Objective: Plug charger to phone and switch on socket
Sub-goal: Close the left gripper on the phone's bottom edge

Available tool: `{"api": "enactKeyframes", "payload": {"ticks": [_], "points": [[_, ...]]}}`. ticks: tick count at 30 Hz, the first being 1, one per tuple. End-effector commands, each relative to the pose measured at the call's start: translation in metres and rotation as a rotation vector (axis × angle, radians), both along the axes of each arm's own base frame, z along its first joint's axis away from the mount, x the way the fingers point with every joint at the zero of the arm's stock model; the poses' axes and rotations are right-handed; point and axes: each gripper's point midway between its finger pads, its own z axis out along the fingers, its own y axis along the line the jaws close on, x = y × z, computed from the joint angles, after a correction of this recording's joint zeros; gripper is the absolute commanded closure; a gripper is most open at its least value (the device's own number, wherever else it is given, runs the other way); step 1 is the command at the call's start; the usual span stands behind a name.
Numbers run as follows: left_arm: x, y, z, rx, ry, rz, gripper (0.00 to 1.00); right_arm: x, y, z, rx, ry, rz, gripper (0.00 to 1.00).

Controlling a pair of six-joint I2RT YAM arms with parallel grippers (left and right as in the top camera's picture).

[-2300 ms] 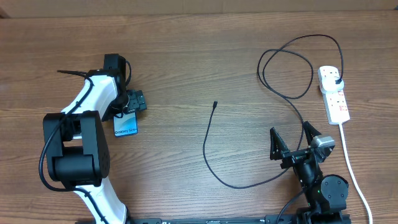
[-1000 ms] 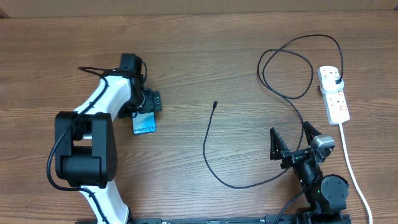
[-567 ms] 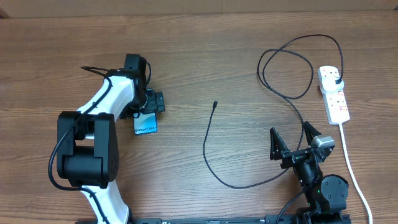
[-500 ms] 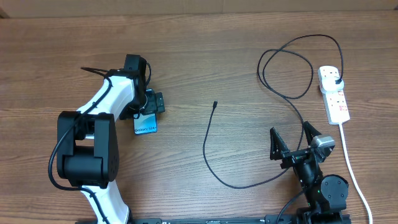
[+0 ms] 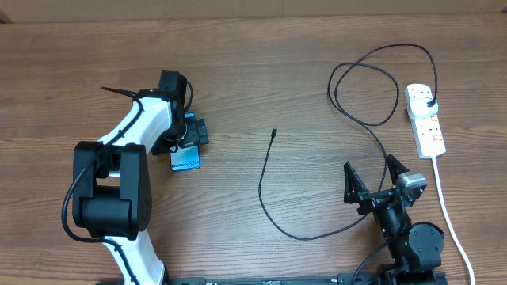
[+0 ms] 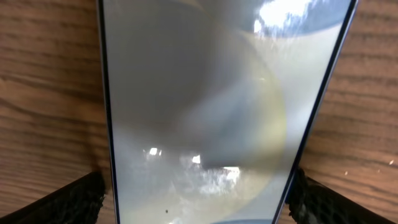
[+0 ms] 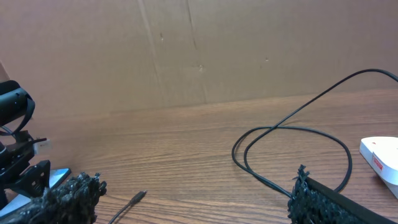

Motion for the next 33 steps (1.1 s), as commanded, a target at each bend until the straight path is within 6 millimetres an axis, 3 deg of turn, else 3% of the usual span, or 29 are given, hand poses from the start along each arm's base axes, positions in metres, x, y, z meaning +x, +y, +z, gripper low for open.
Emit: {"api": "enactKeyframes", "payload": {"ticks": [1, 18, 27, 33], "points": [[-0.013, -0.007, -0.022, -0.027, 0.054, 0.001, 0.06, 0.0, 0.0, -0.002, -0.001, -0.003, -0.001, 0.0], [-0.008, -0.01, -0.024, -0.042, 0.031, -0.02, 0.06, 0.0, 0.0, -0.002, -0.001, -0.003, -0.001, 0.0], [-0.02, -0.007, -0.034, -0.032, 0.053, -0.019, 0.14, 0.0, 0.0, -0.002, -0.001, -0.003, -0.001, 0.0], [-0.02, -0.007, -0.034, -0.033, 0.053, -0.018, 0.26, 0.0, 0.0, -0.002, -0.001, -0.003, -0.001, 0.0]]}}
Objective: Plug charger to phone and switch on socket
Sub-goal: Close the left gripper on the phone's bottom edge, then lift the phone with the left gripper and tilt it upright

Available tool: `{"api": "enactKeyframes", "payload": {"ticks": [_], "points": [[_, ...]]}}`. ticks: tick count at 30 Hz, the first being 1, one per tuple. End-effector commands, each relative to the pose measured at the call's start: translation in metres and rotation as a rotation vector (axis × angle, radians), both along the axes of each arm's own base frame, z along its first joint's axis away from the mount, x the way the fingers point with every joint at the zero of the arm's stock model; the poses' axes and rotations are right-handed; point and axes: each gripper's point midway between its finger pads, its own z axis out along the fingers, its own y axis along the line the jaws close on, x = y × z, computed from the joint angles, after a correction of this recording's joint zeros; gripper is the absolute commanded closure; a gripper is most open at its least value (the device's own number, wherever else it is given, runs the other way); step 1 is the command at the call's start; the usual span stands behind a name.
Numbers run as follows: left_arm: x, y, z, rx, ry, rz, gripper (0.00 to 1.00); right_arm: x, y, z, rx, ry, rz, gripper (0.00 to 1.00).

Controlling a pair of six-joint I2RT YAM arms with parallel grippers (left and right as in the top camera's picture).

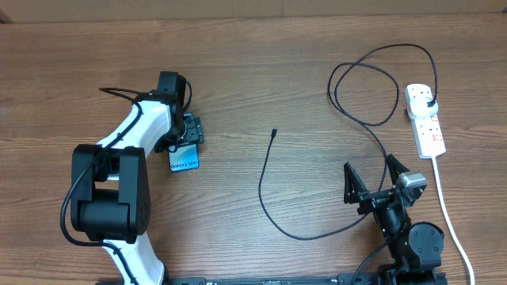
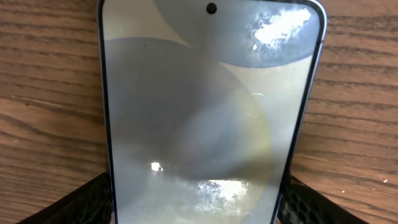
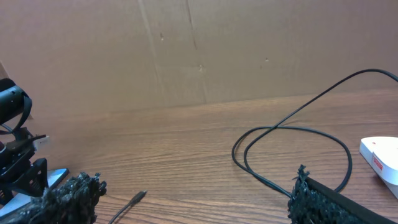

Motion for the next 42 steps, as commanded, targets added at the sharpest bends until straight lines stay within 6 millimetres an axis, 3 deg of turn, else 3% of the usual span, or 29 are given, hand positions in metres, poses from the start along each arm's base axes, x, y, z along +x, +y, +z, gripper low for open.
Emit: {"api": "enactKeyframes", "payload": {"ticks": [1, 8, 16, 27, 34, 42], "points": [[-0.028, -0.011, -0.034, -0.051, 0.115, -0.013, 0.27, 0.0, 0.0, -0.002, -0.001, -0.003, -0.001, 0.0], [-0.027, -0.012, -0.028, -0.058, 0.127, -0.012, 0.26, 0.0, 0.0, -0.002, -0.001, -0.003, -0.001, 0.0], [-0.005, -0.016, 0.011, -0.068, 0.116, -0.013, 0.28, 0.0, 0.0, -0.002, -0.001, -0.003, -0.001, 0.0], [0.019, -0.055, 0.075, -0.284, 0.091, -0.033, 0.28, 0.0, 0.0, -0.002, -0.001, -0.003, -0.001, 0.0], [0.013, -0.093, 0.093, -0.527, 0.119, -0.054, 0.26, 0.0, 0.0, -0.002, -0.001, -0.003, -0.001, 0.0], [0.009, -0.099, 0.096, -0.568, 0.138, -0.053, 0.27, 0.0, 0.0, -0.002, -0.001, -0.003, -0.001, 0.0]]}}
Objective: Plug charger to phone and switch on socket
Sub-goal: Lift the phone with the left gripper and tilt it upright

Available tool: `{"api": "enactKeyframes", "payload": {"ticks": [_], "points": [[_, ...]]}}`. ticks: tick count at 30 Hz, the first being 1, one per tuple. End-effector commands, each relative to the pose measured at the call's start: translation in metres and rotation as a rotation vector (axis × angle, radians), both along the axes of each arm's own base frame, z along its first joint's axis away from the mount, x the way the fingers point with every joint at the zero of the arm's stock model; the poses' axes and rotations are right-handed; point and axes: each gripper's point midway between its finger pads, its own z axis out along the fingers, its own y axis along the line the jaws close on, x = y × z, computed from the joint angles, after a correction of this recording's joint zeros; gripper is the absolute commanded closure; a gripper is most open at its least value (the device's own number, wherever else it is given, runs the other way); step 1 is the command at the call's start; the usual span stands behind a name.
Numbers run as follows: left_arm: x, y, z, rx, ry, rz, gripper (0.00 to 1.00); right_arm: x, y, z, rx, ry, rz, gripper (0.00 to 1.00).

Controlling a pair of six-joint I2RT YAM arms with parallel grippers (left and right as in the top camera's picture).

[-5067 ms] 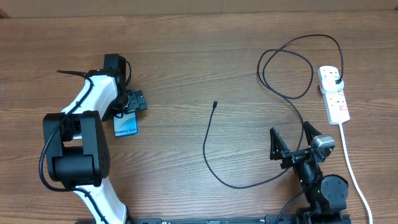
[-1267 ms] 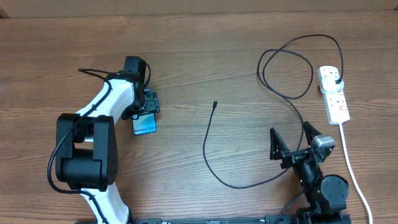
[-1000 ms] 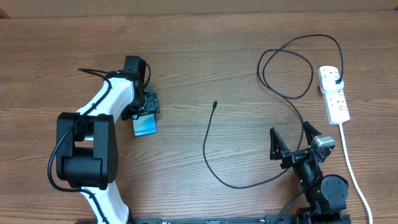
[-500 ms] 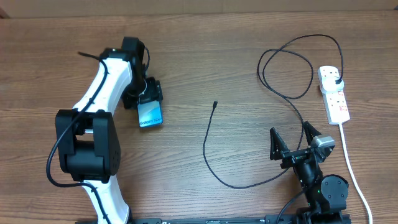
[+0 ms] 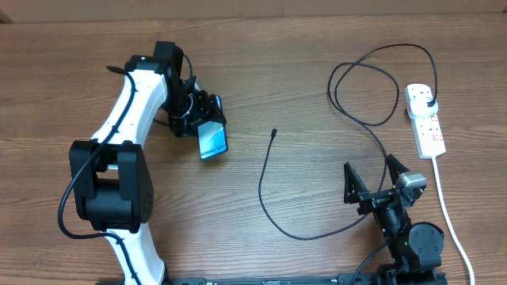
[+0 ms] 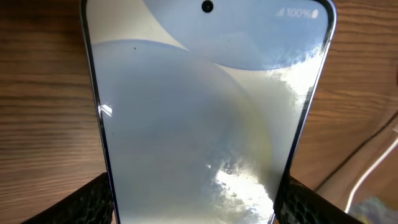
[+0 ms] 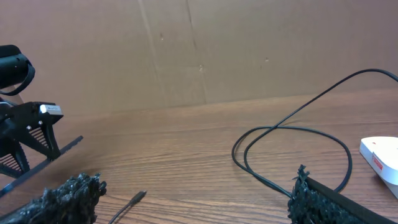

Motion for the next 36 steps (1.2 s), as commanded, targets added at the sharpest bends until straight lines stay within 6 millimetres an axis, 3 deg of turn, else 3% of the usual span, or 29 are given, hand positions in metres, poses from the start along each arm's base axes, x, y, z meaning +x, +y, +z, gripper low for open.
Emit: {"api": "enactKeyframes", "payload": {"ticks": [1, 8, 14, 27, 36], "points": [[0.003, -0.015, 0.015, -0.084, -0.016, -0.01, 0.27, 0.0, 0.0, -0.002, -0.001, -0.002, -0.001, 0.0], [-0.002, -0.023, 0.02, -0.138, 0.011, -0.01, 0.22, 0.0, 0.0, -0.002, -0.001, -0.002, -0.001, 0.0], [-0.003, -0.029, 0.025, -0.182, 0.029, 0.008, 0.27, 0.0, 0.0, -0.002, -0.001, -0.002, -0.001, 0.0], [-0.008, -0.031, 0.027, -0.171, 0.281, 0.378, 0.28, 0.0, 0.0, -0.002, -0.001, -0.002, -0.001, 0.0], [-0.011, -0.054, 0.048, -0.335, 0.407, 0.44, 0.3, 0.0, 0.0, -0.002, -0.001, -0.002, -0.001, 0.0]]}}
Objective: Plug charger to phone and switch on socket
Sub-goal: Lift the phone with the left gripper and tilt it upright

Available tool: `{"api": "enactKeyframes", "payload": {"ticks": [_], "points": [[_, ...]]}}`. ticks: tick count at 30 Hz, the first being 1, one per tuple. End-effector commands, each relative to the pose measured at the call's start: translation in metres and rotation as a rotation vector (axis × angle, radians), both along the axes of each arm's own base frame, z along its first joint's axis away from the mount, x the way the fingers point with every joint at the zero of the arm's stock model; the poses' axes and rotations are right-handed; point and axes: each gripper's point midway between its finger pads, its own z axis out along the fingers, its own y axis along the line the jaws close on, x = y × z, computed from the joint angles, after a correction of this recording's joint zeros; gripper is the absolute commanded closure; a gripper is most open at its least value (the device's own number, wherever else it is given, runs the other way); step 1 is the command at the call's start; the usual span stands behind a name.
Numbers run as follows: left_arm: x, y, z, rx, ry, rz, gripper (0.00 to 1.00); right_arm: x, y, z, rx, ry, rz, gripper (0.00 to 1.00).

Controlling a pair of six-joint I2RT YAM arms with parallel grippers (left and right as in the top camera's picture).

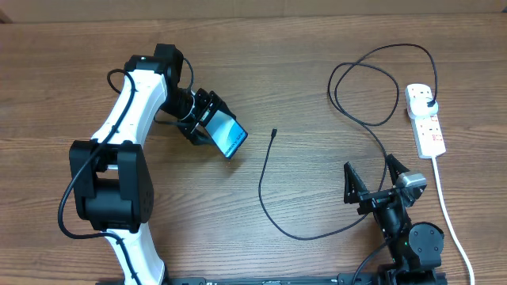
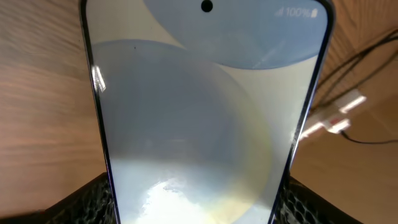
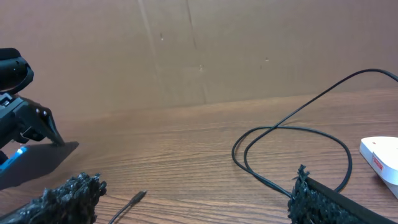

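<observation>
My left gripper [image 1: 207,119] is shut on the phone [image 1: 228,135], held above the table left of centre, its lit screen [image 2: 199,106] filling the left wrist view. The black charger cable [image 1: 265,194] lies on the table; its free plug end [image 1: 273,132] rests just right of the phone, also seen at the cable tip [image 3: 138,197]. The white socket strip [image 1: 425,119] lies at the far right with the charger plugged in. My right gripper [image 1: 375,180] sits open at the near right, nothing between its fingers.
The cable loops [image 1: 372,87] spread across the right half of the table toward the strip. The strip's white lead [image 1: 447,214] runs down the right edge. A cardboard wall [image 3: 199,50] stands behind the table.
The left gripper has carried the phone further right and turned it, bringing it closer to the cable's free end. The right arm has not moved.
The left gripper was down on the phone lying at the left of the table. It then held the phone lifted and moved right, screen lit. Now the phone hangs near the cable's plug end. The right gripper stayed open and still throughout.
</observation>
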Motion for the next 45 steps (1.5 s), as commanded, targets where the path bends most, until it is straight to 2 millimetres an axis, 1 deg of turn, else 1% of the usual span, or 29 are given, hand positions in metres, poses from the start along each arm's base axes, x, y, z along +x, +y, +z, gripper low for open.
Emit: {"api": "enactKeyframes", "payload": {"ticks": [1, 6, 20, 26, 32, 39, 45], "points": [[0.003, -0.021, 0.026, -0.147, 0.028, 0.039, 0.3, 0.0, 0.0, -0.002, -0.001, -0.002, -0.001, 0.0], [0.003, -0.03, 0.038, -0.227, 0.05, 0.049, 0.31, 0.0, 0.0, -0.002, -0.001, -0.002, -0.001, 0.0], [0.001, -0.045, 0.064, -0.39, 0.17, 0.124, 0.31, 0.0, 0.0, -0.002, -0.001, -0.002, -0.001, 0.0], [0.001, -0.047, 0.068, -0.413, 0.193, 0.137, 0.32, 0.0, 0.0, -0.002, -0.001, -0.002, -0.001, 0.0], [0.003, -0.047, 0.068, -0.404, 0.271, 0.202, 0.32, 0.0, 0.0, -0.002, -0.001, -0.002, -0.001, 0.0], [0.007, -0.044, 0.076, -0.447, 0.339, 0.257, 0.33, 0.0, 0.0, -0.002, -0.001, -0.002, -0.001, 0.0], [0.007, -0.042, 0.076, -0.446, 0.345, 0.266, 0.33, 0.0, 0.0, -0.002, -0.001, -0.002, -0.001, 0.0]]}}
